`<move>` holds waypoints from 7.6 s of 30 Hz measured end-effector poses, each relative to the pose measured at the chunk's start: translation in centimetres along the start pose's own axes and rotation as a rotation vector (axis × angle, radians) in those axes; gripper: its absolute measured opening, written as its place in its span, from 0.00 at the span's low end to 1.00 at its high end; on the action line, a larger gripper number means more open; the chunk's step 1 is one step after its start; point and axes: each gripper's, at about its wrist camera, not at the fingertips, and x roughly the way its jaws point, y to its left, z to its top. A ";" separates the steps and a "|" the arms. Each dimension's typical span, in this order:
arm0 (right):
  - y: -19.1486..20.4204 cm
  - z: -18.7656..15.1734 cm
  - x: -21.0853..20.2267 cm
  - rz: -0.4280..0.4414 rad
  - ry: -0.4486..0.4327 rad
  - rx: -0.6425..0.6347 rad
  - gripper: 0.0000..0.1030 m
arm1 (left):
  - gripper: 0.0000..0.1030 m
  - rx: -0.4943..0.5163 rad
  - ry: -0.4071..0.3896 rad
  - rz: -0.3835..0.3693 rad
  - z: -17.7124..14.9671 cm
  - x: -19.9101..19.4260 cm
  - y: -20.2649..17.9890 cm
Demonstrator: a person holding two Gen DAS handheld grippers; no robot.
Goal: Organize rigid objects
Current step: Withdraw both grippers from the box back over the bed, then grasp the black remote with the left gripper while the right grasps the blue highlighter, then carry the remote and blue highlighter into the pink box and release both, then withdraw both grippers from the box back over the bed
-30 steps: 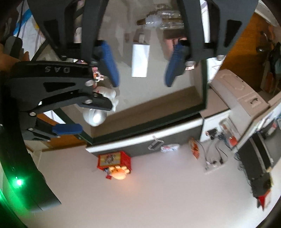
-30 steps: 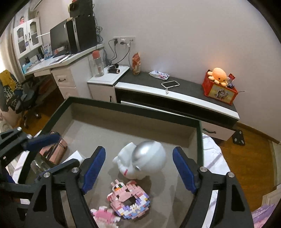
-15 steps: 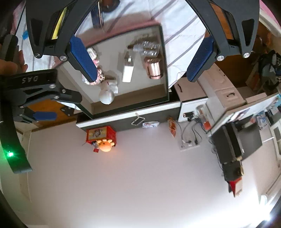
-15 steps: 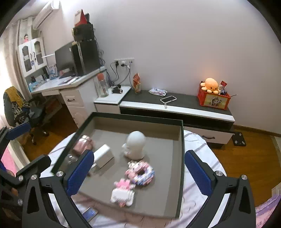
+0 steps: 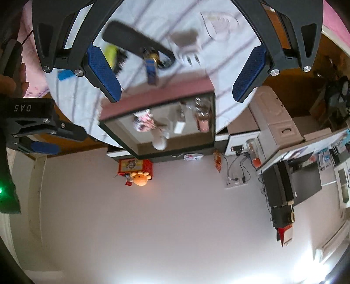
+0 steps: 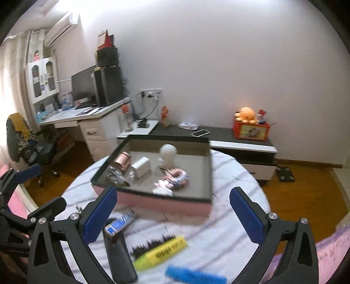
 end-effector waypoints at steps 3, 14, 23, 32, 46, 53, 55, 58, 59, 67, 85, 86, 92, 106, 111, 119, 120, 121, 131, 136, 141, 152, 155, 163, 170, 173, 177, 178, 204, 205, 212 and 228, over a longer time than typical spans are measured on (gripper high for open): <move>-0.1 -1.5 -1.6 -0.085 -0.011 0.004 1.00 | 1.00 -0.019 0.002 -0.008 -1.2 -1.3 -0.4; -0.3 -4.9 -5.6 -0.135 -0.028 0.034 1.00 | 1.00 -0.007 0.037 -0.008 -3.5 -3.1 -1.3; -1.9 -6.1 -5.7 -0.139 -0.016 0.057 1.00 | 1.00 0.001 0.095 -0.011 -4.5 -2.0 -2.5; -6.2 -9.1 -2.8 -0.125 0.086 0.140 1.00 | 1.00 -0.061 0.247 -0.052 -6.1 2.9 -5.1; -10.3 -12.1 0.6 -0.087 0.196 0.208 1.00 | 1.00 -0.069 0.452 0.002 -9.9 9.1 -7.3; -9.8 -12.6 1.2 -0.022 0.210 0.176 1.00 | 0.91 -0.064 0.416 -0.062 -10.8 8.6 -6.7; -9.3 -12.6 1.2 0.012 0.207 0.148 1.00 | 0.86 -0.046 0.408 -0.082 -11.2 7.9 -6.2; -8.4 -12.6 1.4 0.064 0.204 0.077 1.00 | 0.79 -0.047 0.410 -0.096 -11.5 6.9 -5.5; -8.2 -12.6 1.5 0.064 0.207 0.050 1.00 | 0.77 -0.040 0.410 -0.095 -11.5 6.6 -5.4; -7.0 -13.2 2.6 0.085 0.238 -0.120 1.00 | 0.76 -0.038 0.420 -0.058 -12.7 4.6 -3.4; -5.2 -13.6 3.1 0.193 0.297 -0.064 0.41 | 0.47 -0.001 0.382 -0.145 -13.0 3.5 -2.8; -5.2 -13.7 2.9 0.196 0.299 -0.053 0.38 | 0.47 0.006 0.380 -0.146 -13.1 3.3 -2.8; -2.7 -14.3 1.3 0.232 0.336 -0.063 0.35 | 0.46 0.014 0.383 -0.155 -13.9 1.9 -1.7; -1.0 -13.5 3.9 0.109 0.291 -0.080 0.35 | 0.44 -0.044 0.337 -0.137 -13.0 4.6 -1.7; -1.2 -13.7 3.7 0.103 0.271 -0.054 0.36 | 0.44 -0.034 0.313 -0.124 -13.0 4.2 -1.7; -1.6 -13.9 2.9 0.095 0.242 0.018 0.26 | 0.44 0.045 0.295 -0.070 -13.2 2.9 -2.6; -1.6 -13.9 2.8 0.103 0.249 0.029 0.26 | 0.44 0.046 0.302 -0.066 -13.3 3.0 -2.6; -1.5 -13.9 2.7 0.105 0.248 0.034 0.26 | 0.44 0.047 0.307 -0.063 -13.4 3.2 -2.7; -1.3 -13.7 3.6 0.095 0.252 0.046 0.26 | 0.44 0.058 0.297 -0.009 -12.8 5.0 -3.5; -1.3 -13.7 3.4 0.086 0.234 0.049 0.26 | 0.43 0.087 0.258 0.022 -12.6 4.4 -3.9; -1.4 -13.3 2.6 0.120 0.211 0.079 0.26 | 0.43 0.101 0.214 0.032 -11.7 2.9 -3.6; -0.5 -10.7 0.6 0.176 0.135 0.092 0.26 | 0.43 0.077 0.130 0.020 -9.1 0.1 -3.0; -0.3 -9.8 0.5 0.156 0.116 0.081 0.26 | 0.43 0.075 0.102 0.022 -8.1 -0.4 -2.9; -0.3 -6.3 0.8 0.130 0.065 0.039 0.26 | 0.43 0.071 0.060 0.001 -5.1 -0.3 -2.0; -0.7 -2.6 3.2 0.101 0.059 -0.018 0.26 | 0.43 0.053 0.043 -0.055 -1.3 2.1 -0.3; -1.4 -1.2 4.7 0.089 0.065 -0.036 0.26 | 0.43 0.044 0.043 -0.079 0.7 4.1 1.0; -2.1 1.1 7.7 0.065 0.093 -0.061 0.26 | 0.43 0.017 0.071 -0.103 3.2 8.0 3.1; -2.3 1.6 8.6 0.061 0.106 -0.071 0.26 | 0.43 0.008 0.086 -0.108 3.8 9.4 3.7; -4.0 3.8 21.4 -0.020 0.293 -0.130 0.27 | 0.44 -0.051 0.256 -0.092 5.4 24.1 7.7; -4.0 3.8 21.2 -0.025 0.284 -0.132 0.29 | 0.44 -0.059 0.240 -0.087 5.5 23.6 7.8; -3.4 4.5 18.2 -0.030 0.209 -0.132 0.64 | 0.69 -0.079 0.178 -0.088 5.6 19.1 8.8; -0.7 1.8 2.7 -0.021 -0.009 -0.040 0.88 | 1.00 -0.065 -0.049 -0.014 1.2 1.5 7.3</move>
